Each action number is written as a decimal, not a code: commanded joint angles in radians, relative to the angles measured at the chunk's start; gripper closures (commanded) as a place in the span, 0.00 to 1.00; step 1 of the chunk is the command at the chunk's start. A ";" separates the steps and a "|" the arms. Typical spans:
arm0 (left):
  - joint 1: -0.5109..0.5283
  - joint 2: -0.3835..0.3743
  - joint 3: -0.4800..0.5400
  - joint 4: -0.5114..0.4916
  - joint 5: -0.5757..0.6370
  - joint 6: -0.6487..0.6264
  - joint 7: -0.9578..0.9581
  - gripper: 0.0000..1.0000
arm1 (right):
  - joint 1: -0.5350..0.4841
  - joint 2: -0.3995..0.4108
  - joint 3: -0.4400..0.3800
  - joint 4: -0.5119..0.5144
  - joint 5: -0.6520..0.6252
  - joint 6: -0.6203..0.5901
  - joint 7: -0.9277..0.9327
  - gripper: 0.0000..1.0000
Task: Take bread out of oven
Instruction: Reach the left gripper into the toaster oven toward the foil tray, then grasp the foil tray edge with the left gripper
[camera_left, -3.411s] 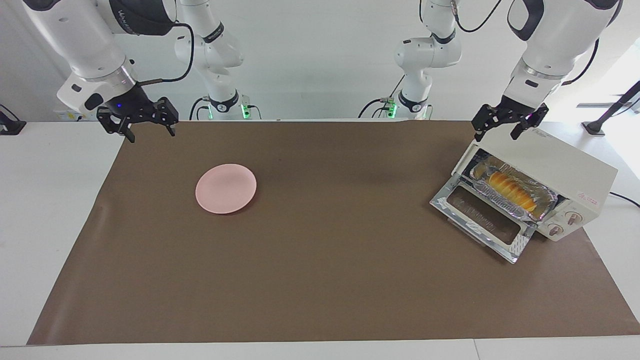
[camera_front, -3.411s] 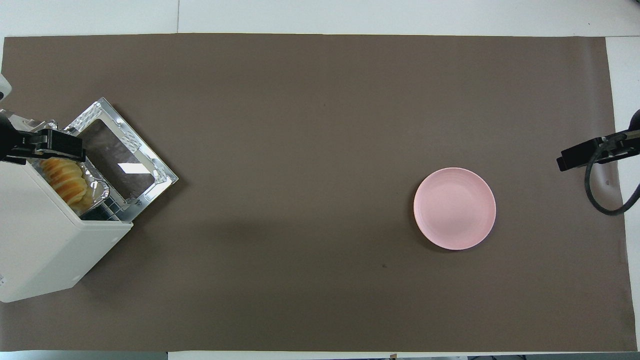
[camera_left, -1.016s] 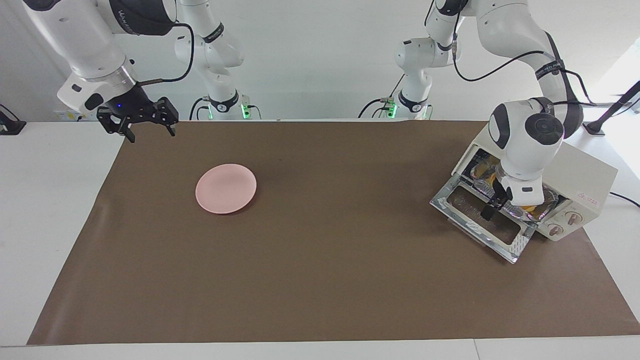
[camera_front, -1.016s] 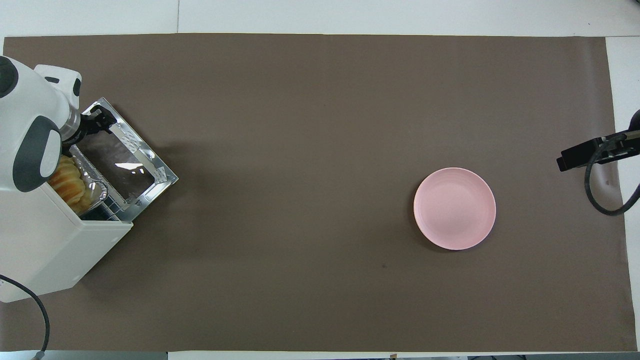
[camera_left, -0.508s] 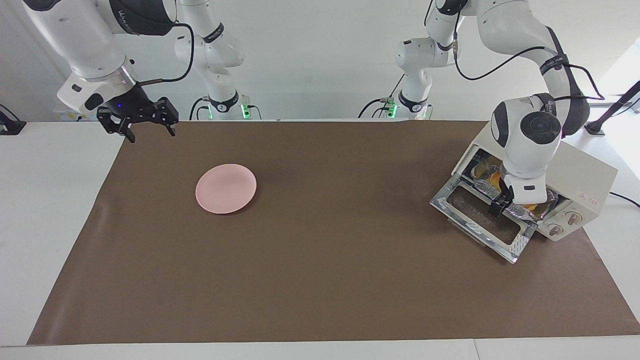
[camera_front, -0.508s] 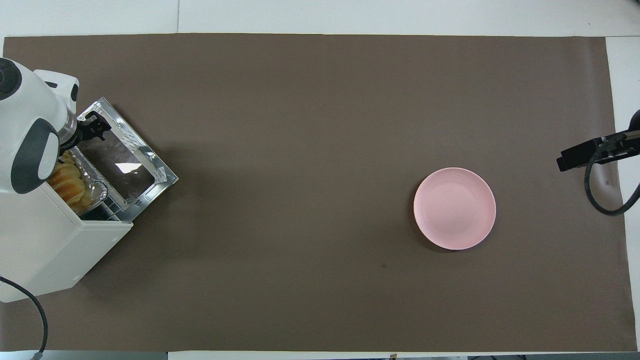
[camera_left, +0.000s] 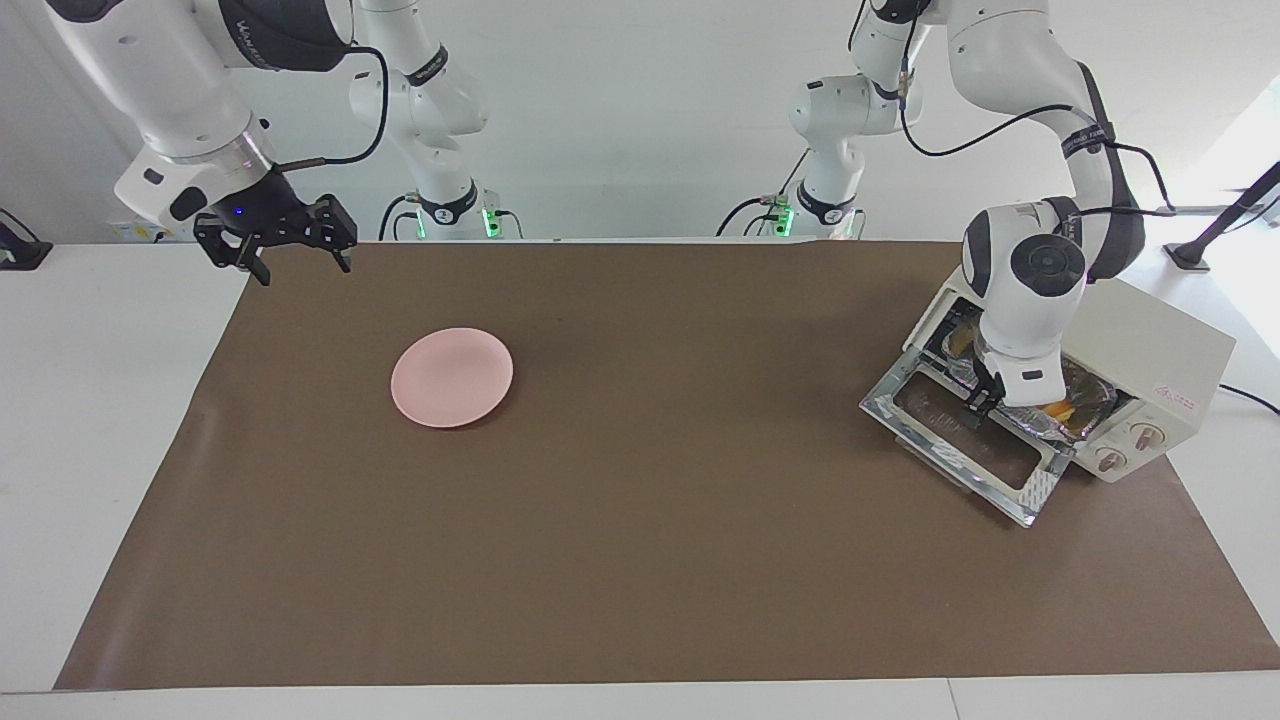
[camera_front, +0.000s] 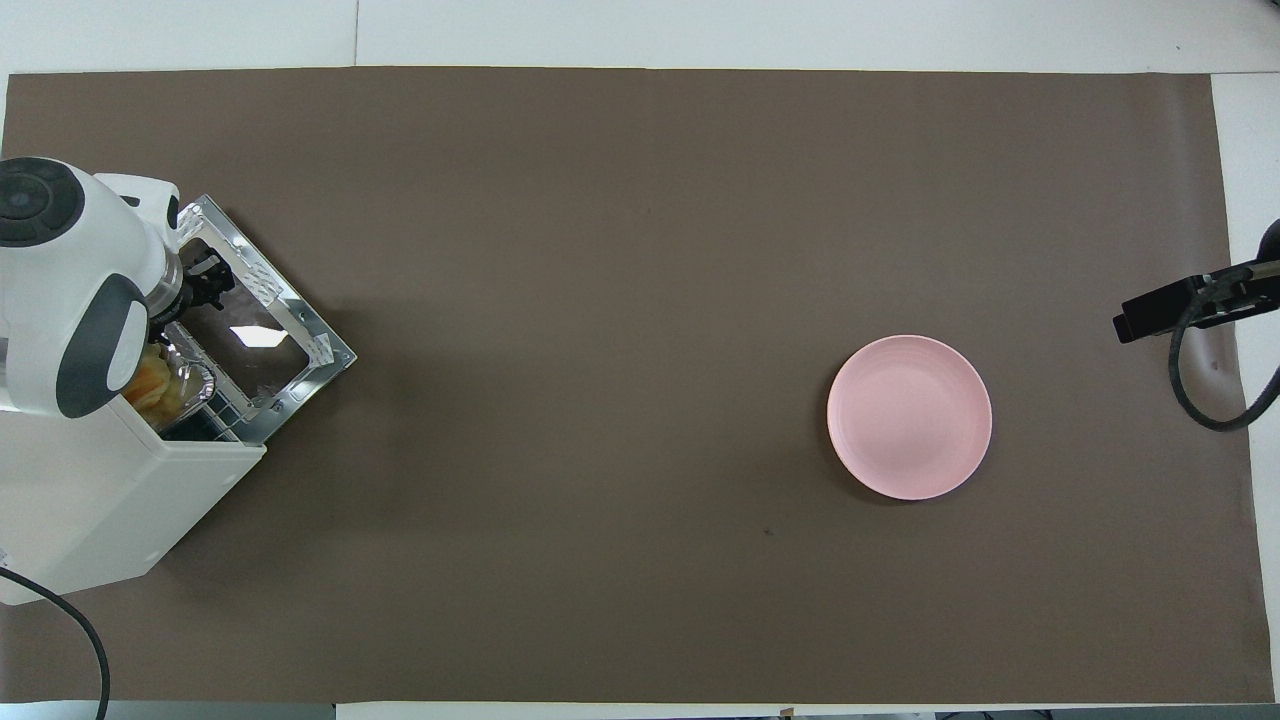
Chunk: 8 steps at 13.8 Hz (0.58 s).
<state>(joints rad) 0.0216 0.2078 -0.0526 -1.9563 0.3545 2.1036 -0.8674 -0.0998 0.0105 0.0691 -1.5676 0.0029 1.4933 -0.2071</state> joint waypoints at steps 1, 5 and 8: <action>0.000 -0.047 0.002 -0.061 0.024 0.023 0.088 1.00 | -0.017 -0.020 0.012 -0.019 0.002 -0.004 0.002 0.00; -0.026 -0.013 -0.004 0.052 0.027 -0.065 0.257 1.00 | -0.017 -0.020 0.012 -0.020 0.002 -0.004 0.002 0.00; -0.152 0.070 -0.012 0.222 -0.014 -0.077 0.437 1.00 | -0.017 -0.021 0.012 -0.020 0.002 -0.004 0.002 0.00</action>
<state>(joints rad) -0.0561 0.2065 -0.0676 -1.8592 0.3556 2.0616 -0.5391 -0.0998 0.0103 0.0691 -1.5677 0.0029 1.4933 -0.2071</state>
